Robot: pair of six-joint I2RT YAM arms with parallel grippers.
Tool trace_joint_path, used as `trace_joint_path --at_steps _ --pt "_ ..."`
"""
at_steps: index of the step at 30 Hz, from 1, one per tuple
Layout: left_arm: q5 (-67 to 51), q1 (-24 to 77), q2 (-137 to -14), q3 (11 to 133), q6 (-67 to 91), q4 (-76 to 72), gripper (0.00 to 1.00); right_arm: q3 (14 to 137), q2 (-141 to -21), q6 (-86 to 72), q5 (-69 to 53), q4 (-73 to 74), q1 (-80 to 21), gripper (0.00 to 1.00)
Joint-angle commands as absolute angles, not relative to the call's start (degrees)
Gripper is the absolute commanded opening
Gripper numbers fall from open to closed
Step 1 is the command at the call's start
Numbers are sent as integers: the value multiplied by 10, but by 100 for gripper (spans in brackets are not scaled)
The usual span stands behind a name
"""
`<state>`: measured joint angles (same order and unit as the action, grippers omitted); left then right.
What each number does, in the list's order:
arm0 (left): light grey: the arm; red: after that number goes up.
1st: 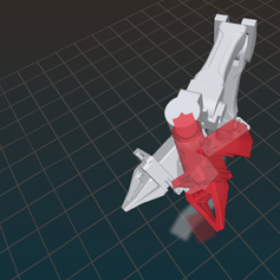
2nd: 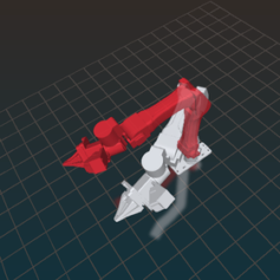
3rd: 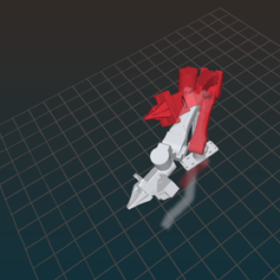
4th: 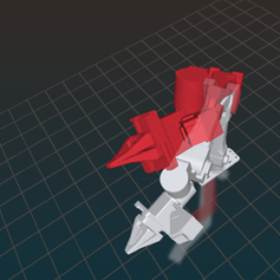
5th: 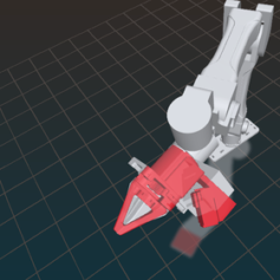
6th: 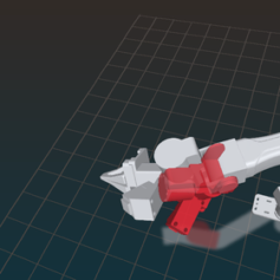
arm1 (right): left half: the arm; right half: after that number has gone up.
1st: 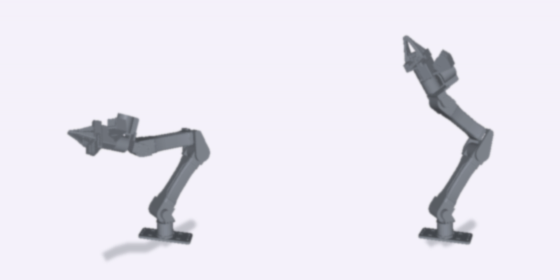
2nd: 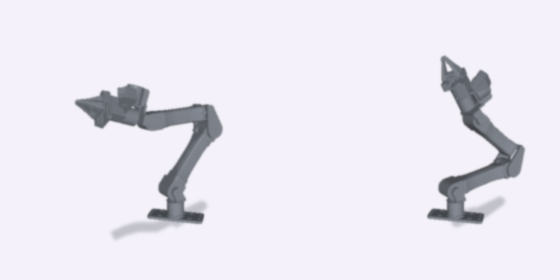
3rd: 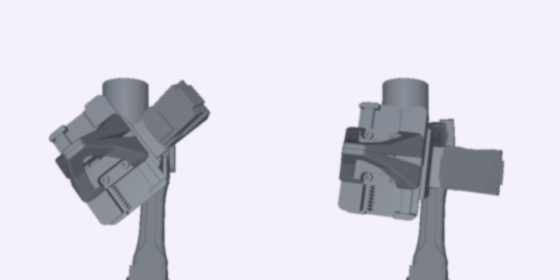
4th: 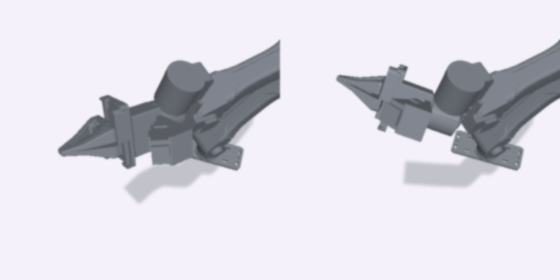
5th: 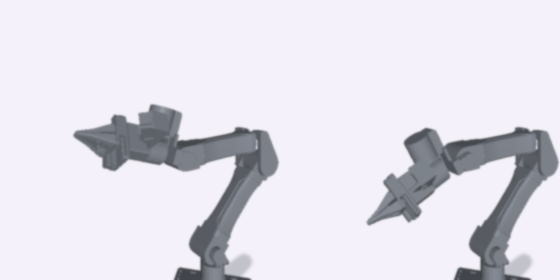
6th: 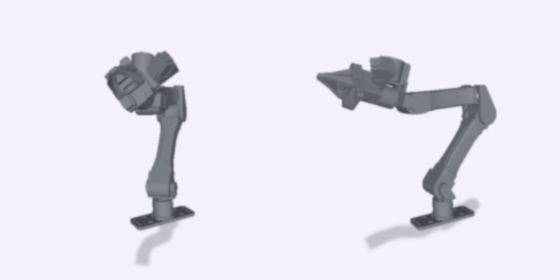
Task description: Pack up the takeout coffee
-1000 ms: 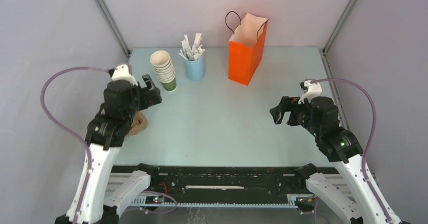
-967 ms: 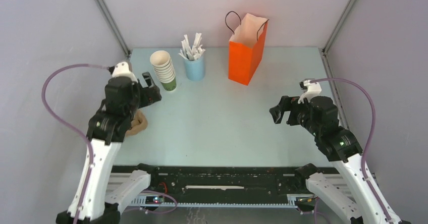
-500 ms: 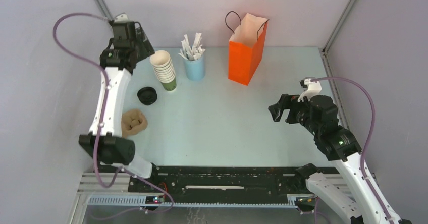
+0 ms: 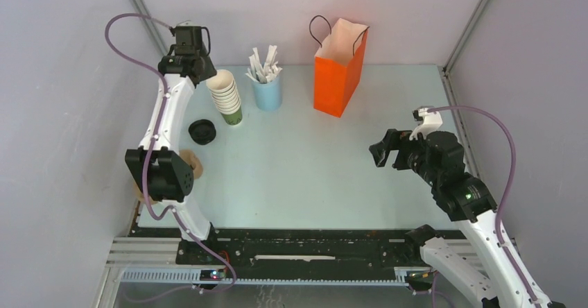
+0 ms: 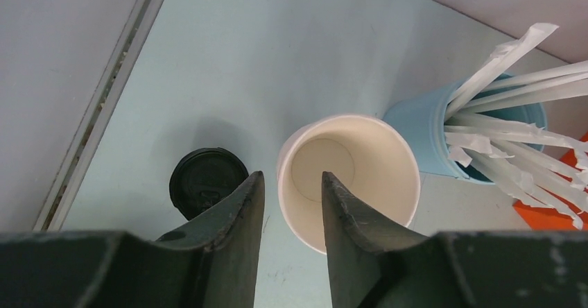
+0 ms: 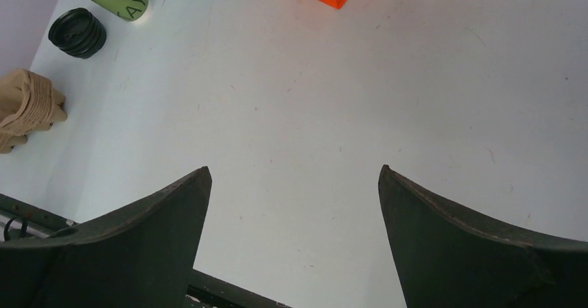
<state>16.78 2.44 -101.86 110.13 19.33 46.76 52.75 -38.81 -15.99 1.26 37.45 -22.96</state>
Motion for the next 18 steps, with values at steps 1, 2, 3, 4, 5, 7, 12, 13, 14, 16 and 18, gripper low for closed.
trace_joint_path --at_steps 1,2,3,4,5,7,12,13,14,16,18 --pt "179 24 -1001 1075 180 431 40 540 -398 -164 24 358 -233 99" --pt "179 24 -1003 1078 180 434 40 541 -399 -163 25 359 -232 99" --pt "179 24 -1005 1081 179 438 40 542 -399 -164 25 359 -233 99" --pt "179 24 -1005 1080 178 438 40 542 -398 -166 24 358 -232 99" --pt "179 24 -1005 1077 179 438 40 542 -397 -167 24 357 -232 99" --pt "178 24 -1001 1070 179 438 40 542 -397 -168 23 356 -232 99" --pt "183 24 -993 1046 179 430 35 542 -399 -171 16 355 -232 98" --pt "184 24 -994 1044 178 430 35 542 -399 -172 15 355 -233 98" --pt "184 24 -993 1042 178 430 34 542 -398 -173 14 355 -232 98" --pt "184 24 -992 1039 178 428 32 542 -398 -175 13 355 -232 98" --pt "184 24 -990 1038 178 427 29 542 -397 -176 11 356 -232 98"
